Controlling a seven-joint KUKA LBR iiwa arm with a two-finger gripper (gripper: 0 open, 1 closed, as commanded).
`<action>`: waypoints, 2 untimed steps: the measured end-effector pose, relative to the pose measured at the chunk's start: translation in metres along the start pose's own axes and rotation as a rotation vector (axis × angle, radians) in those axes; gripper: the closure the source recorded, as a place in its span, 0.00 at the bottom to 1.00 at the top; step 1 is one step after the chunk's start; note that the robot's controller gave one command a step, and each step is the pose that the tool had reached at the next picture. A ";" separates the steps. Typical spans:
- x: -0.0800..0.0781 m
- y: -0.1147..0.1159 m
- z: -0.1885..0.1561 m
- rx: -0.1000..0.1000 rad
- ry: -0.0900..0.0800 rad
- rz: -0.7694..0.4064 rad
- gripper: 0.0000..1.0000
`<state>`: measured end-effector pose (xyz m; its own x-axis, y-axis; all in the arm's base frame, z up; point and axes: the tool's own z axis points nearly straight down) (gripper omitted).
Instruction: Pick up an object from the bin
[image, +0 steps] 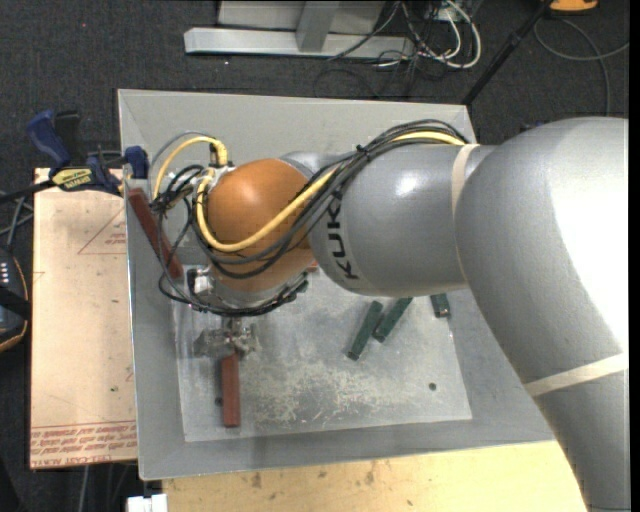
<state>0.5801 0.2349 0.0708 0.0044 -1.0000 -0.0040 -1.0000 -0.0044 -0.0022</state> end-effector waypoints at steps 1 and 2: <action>0.000 0.000 0.000 0.000 0.000 0.000 1.00; -0.004 -0.004 -0.012 -0.002 0.001 -0.012 1.00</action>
Offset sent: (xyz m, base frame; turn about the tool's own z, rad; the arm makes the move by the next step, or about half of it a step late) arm 0.0053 0.0057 0.0181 -0.0219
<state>0.5838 0.2391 0.0830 0.0163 -0.9999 -0.0033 -0.9999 -0.0163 -0.0006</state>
